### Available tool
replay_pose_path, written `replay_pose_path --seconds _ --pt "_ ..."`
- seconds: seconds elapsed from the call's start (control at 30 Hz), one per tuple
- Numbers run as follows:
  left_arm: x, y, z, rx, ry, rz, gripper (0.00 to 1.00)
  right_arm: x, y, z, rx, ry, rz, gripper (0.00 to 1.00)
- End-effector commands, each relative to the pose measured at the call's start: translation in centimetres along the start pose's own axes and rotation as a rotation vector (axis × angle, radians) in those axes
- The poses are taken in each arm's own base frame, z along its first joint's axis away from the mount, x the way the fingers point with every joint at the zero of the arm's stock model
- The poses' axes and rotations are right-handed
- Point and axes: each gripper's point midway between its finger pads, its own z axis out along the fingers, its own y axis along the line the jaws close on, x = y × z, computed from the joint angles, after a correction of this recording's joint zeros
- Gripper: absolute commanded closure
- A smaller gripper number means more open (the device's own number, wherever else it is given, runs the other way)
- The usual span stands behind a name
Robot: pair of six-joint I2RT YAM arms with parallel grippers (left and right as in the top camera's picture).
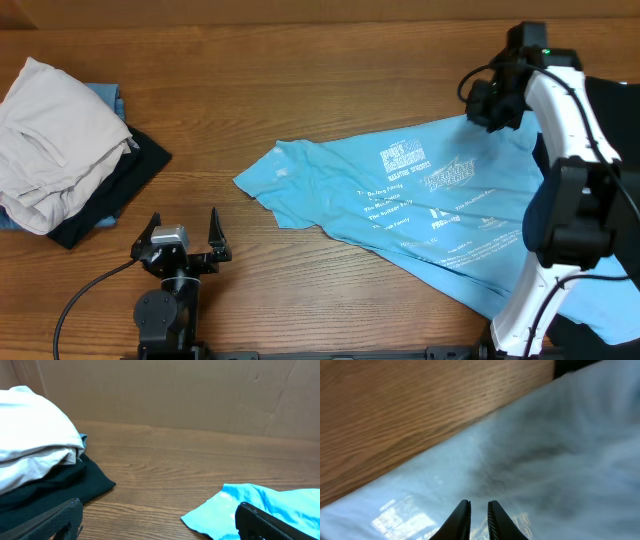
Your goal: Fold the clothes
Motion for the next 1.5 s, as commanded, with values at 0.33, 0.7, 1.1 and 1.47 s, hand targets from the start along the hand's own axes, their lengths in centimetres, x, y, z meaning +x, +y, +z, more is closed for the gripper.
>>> replay_pose_path --seconds 0.33,0.7,1.1,1.47 --pt "0.1 0.0 0.0 -0.004 -0.001 0.027 0.00 2.1 4.6 9.5 0.064 0.062 0.004 0.88" --pt "0.1 0.0 0.0 -0.004 -0.001 0.027 0.00 5.6 18.7 10.9 0.000 -0.080 -0.457 0.87" --pt "0.1 0.0 0.0 -0.004 -0.001 0.027 0.00 3.7 28.2 5.3 -0.244 -0.258 -0.627 0.75" --pt "0.1 0.0 0.0 -0.004 -0.001 0.027 0.00 -3.9 0.1 -6.4 0.136 -0.131 -0.115 0.81"
